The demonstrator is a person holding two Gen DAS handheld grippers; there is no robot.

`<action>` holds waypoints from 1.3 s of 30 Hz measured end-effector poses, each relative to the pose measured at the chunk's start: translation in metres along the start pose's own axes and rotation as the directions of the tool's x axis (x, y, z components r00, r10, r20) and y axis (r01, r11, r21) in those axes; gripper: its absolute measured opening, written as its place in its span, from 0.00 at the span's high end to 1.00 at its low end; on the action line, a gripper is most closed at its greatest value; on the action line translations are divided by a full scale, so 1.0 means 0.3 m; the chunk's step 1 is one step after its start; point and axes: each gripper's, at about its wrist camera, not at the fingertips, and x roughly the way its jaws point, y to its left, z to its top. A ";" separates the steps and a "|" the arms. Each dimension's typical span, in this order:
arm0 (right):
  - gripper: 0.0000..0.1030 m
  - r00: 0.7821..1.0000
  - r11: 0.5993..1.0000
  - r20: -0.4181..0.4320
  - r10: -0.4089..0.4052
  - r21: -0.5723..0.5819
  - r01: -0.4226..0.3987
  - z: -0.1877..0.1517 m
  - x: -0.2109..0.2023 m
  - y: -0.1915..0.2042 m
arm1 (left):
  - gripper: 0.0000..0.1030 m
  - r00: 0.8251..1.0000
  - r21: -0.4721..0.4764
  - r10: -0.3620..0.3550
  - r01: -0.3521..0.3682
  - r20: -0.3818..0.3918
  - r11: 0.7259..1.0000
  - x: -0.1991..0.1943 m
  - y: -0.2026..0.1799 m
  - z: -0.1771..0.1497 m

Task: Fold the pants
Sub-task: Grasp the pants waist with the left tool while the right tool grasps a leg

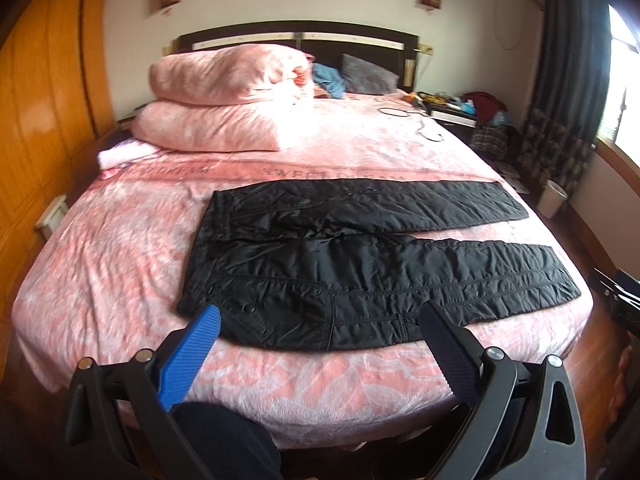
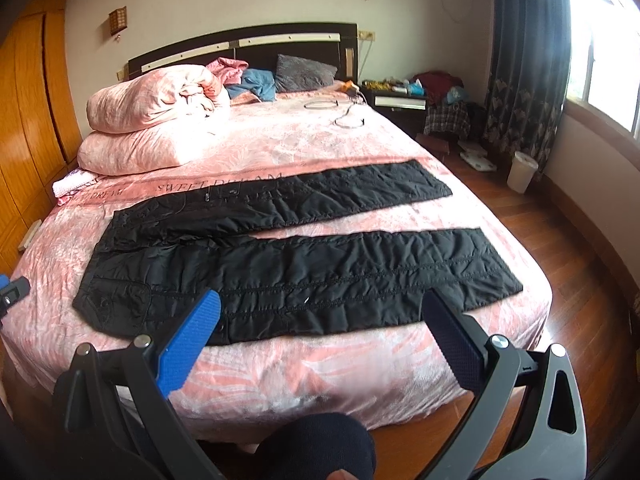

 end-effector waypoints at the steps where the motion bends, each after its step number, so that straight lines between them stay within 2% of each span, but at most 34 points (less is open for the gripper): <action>1: 0.02 1.000 1.000 0.022 0.006 -0.009 -0.006 -0.003 0.010 -0.001 | 0.04 1.000 0.010 -0.028 0.028 0.011 1.000 0.012 0.017 0.000; 3: 0.02 0.998 0.999 0.055 0.042 -0.029 -0.040 -0.011 0.068 -0.022 | 0.03 0.998 0.010 -0.065 0.065 0.023 0.998 0.052 0.067 0.002; 4: 0.02 0.998 0.998 0.028 0.059 -0.028 -0.059 -0.008 0.107 -0.035 | 0.03 0.996 0.010 -0.092 0.092 0.009 0.996 0.086 0.092 0.001; 6: 0.02 0.983 0.988 -0.104 0.154 0.035 -0.152 -0.016 0.249 -0.096 | 0.03 0.981 -0.002 -0.162 0.163 -0.105 0.987 0.202 0.161 -0.013; 7: 0.02 0.965 0.975 -0.145 0.218 0.077 -0.209 -0.024 0.306 -0.124 | 0.03 0.976 -0.028 -0.171 0.169 -0.132 0.985 0.251 0.205 -0.021; 8: 0.02 0.938 0.954 -0.187 0.291 0.131 -0.270 -0.039 0.377 -0.161 | 0.03 0.975 -0.063 -0.161 0.153 -0.153 0.986 0.304 0.259 -0.031; 9: 0.02 0.922 0.942 -0.214 0.324 0.164 -0.293 -0.053 0.425 -0.184 | 0.03 0.967 -0.116 -0.156 0.135 -0.200 0.984 0.371 0.333 -0.043; 10: 0.02 0.904 0.931 -0.243 0.351 0.188 -0.311 -0.066 0.468 -0.203 | 0.03 0.948 -0.185 -0.173 0.126 -0.268 0.975 0.437 0.403 -0.052; 11: 0.02 0.877 0.915 -0.280 0.390 0.227 -0.335 -0.086 0.522 -0.230 | 0.04 0.924 -0.261 -0.192 0.105 -0.332 0.959 0.498 0.474 -0.065; 12: 0.02 0.861 0.902 -0.299 0.411 0.269 -0.338 -0.108 0.562 -0.257 | 0.04 0.905 -0.371 -0.233 0.092 -0.356 0.924 0.562 0.569 -0.089; 14: 0.02 0.833 0.880 -0.326 0.447 0.326 -0.345 -0.144 0.622 -0.294 | 0.04 0.898 -0.505 -0.291 0.093 -0.329 0.858 0.628 0.683 -0.120; 16: 0.02 0.836 0.886 -0.343 0.428 0.339 -0.315 -0.169 0.658 -0.318 | 0.04 0.891 -0.625 -0.332 0.073 -0.309 0.778 0.706 0.778 -0.154; 17: 0.02 0.835 0.884 -0.344 0.429 0.348 -0.310 -0.185 0.678 -0.336 | 0.04 0.884 -0.660 -0.355 0.074 -0.303 0.747 0.745 0.803 -0.170; 19: 0.02 0.836 0.880 -0.346 0.426 0.375 -0.293 -0.203 0.697 -0.367 | 0.04 0.870 -0.712 -0.367 0.027 -0.328 0.701 0.805 0.828 -0.201; 20: 0.02 0.834 0.874 -0.343 0.432 0.388 -0.293 -0.212 0.704 -0.384 | 0.04 0.875 -0.738 -0.373 0.026 -0.310 0.674 0.825 0.833 -0.215; 21: 0.02 0.831 0.866 -0.338 0.442 0.403 -0.297 -0.218 0.709 -0.406 | 0.04 0.879 -0.735 -0.364 0.025 -0.306 0.678 0.833 0.823 -0.215; 23: 0.02 0.833 0.846 -0.319 0.453 0.448 -0.289 -0.227 0.712 -0.484 | 0.05 0.887 -0.694 -0.347 0.043 -0.305 0.719 0.843 0.786 -0.194; 24: 0.02 0.834 0.833 -0.312 0.455 0.480 -0.275 -0.231 0.721 -0.532 | 0.15 0.889 -0.686 -0.343 0.046 -0.304 0.727 0.849 0.779 -0.188; 26: 0.02 0.850 0.809 -0.292 0.438 0.540 -0.232 -0.231 0.734 -0.648 | 0.30 0.885 -0.668 -0.308 -0.005 -0.349 0.744 0.857 0.761 -0.186; 27: 0.02 0.857 0.789 -0.278 0.434 0.576 -0.213 -0.233 0.740 -0.719 | 0.32 0.886 -0.665 -0.294 -0.022 -0.360 0.747 0.858 0.754 -0.184; 30: 0.02 0.889 0.684 -0.208 0.408 0.715 -0.146 -0.256 0.751 -0.969 | 0.34 0.890 -0.677 -0.300 -0.014 -0.344 0.736 0.856 0.760 -0.198; 31: 0.02 0.899 0.649 -0.190 0.394 0.750 -0.126 -0.267 0.753 -1.039 | 0.34 0.891 -0.670 -0.296 -0.011 -0.344 0.743 0.855 0.764 -0.201; 32: 0.02 0.911 0.597 -0.165 0.377 0.795 -0.103 -0.285 0.758 -1.129 | 0.32 0.894 -0.652 -0.284 -0.012 -0.346 0.758 0.855 0.752 -0.202; 34: 0.02 0.914 0.524 -0.112 0.389 0.843 -0.120 -0.306 0.790 -1.223 | 0.33 0.901 -0.628 -0.253 -0.027 -0.352 0.778 0.865 0.758 -0.188; 36: 0.02 0.918 0.480 -0.073 0.390 0.867 -0.136 -0.313 0.826 -1.284 | 0.48 0.915 -0.610 -0.187 -0.076 -0.356 0.788 0.856 0.752 -0.184; 37: 0.03 0.917 0.467 -0.054 0.395 0.871 -0.150 -0.315 0.841 -1.301 | 0.51 0.922 -0.619 -0.172 -0.088 -0.347 0.780 0.845 0.757 -0.191; 38: 0.08 0.918 0.453 -0.026 0.395 0.875 -0.170 -0.312 0.858 -1.314 | 0.58 0.929 -0.641 -0.161 -0.097 -0.332 0.761 0.834 0.768 -0.199; 39: 0.41 0.918 0.443 -0.005 0.397 0.877 -0.187 -0.307 0.874 -1.318 | 0.69 0.934 -0.653 -0.149 -0.108 -0.325 0.750 0.824 0.777 -0.206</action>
